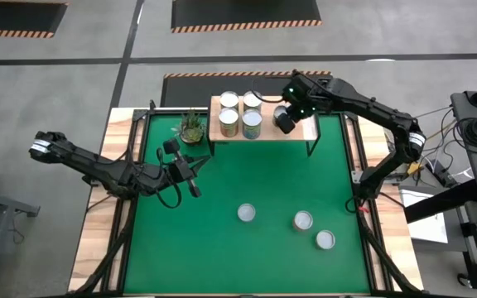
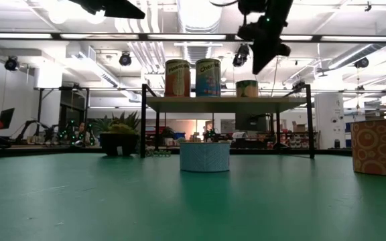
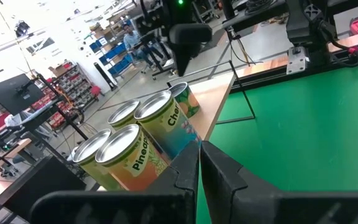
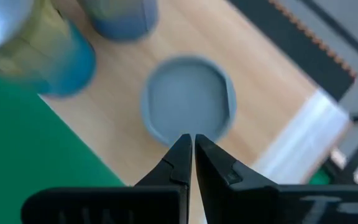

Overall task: Pick and place cans onto a shelf
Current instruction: Put the canned peaches on the shelf

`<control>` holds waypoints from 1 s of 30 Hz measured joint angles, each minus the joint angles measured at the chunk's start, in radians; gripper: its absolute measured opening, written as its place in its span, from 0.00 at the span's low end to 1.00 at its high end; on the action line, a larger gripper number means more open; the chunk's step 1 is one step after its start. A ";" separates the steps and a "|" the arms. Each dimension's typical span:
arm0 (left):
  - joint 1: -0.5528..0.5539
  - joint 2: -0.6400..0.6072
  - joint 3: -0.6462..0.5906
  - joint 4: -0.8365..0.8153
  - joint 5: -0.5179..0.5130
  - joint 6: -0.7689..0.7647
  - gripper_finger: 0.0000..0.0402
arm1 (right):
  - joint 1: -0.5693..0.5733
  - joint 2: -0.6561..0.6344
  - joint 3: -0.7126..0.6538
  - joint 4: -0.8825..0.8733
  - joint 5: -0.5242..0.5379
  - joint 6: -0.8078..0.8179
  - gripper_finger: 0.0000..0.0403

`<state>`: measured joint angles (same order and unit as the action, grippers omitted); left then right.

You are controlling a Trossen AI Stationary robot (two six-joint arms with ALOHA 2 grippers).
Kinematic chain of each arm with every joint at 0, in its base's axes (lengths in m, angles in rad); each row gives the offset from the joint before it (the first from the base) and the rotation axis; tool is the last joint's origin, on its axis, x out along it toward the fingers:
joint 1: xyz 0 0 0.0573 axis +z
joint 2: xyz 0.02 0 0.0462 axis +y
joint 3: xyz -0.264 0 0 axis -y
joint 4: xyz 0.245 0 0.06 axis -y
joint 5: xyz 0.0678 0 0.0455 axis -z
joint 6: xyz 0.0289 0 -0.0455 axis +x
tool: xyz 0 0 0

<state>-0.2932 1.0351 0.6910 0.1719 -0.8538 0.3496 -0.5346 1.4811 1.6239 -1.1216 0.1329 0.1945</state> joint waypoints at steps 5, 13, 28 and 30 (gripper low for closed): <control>0.000 0.000 0.000 0.000 0.000 0.000 0.00 | 0.000 0.029 -0.007 0.114 -0.003 -0.072 0.03; 0.000 0.000 0.000 0.000 0.000 0.000 0.00 | -0.002 0.121 -0.007 0.173 0.050 -0.091 0.03; 0.000 0.000 0.000 -0.002 0.000 0.000 0.00 | -0.030 0.082 0.104 -0.051 0.194 0.040 0.02; 0.000 0.000 0.000 -0.002 0.000 0.000 0.00 | -0.042 0.081 0.106 -0.085 0.213 0.030 0.02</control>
<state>-0.2932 1.0351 0.6910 0.1700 -0.8536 0.3500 -0.5769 1.5623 1.7302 -1.2069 0.3459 0.2248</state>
